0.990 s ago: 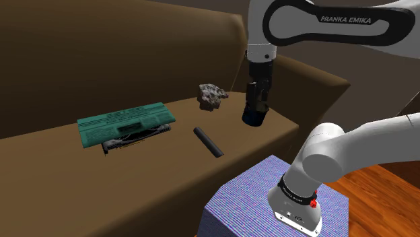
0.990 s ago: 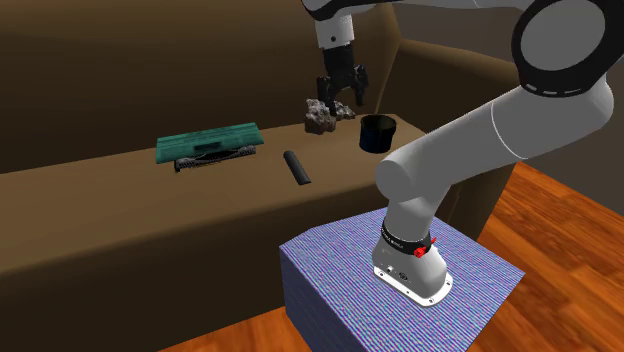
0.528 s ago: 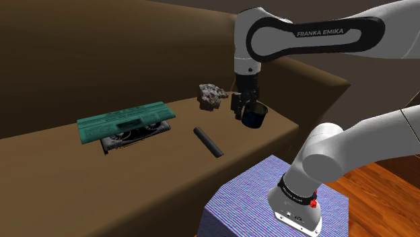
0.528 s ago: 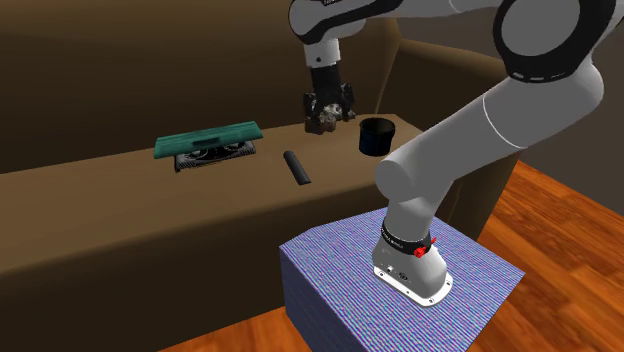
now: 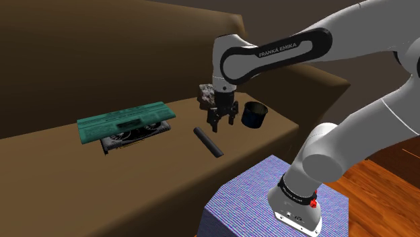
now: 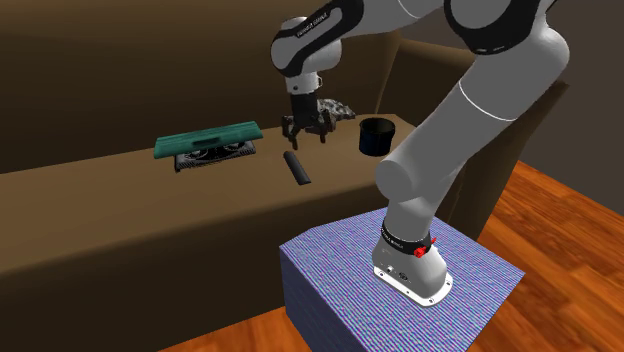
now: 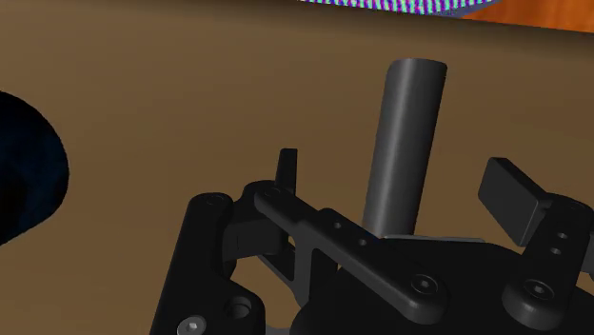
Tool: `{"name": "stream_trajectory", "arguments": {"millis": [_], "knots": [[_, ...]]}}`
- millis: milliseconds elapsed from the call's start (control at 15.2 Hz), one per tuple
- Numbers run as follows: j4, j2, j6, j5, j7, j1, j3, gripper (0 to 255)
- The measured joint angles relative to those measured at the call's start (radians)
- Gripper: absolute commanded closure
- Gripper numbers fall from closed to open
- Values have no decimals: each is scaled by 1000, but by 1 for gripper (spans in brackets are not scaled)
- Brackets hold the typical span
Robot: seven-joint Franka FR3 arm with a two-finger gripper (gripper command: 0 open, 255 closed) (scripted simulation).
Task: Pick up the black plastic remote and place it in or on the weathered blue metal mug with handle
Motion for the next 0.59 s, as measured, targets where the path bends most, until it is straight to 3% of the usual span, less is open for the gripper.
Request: {"name": "stream_trajectory", "arguments": {"millis": [264, 594], "knots": [[20, 145, 147, 29, 54, 1, 22, 0], [3, 215, 243, 40, 70, 3, 31, 0]]}}
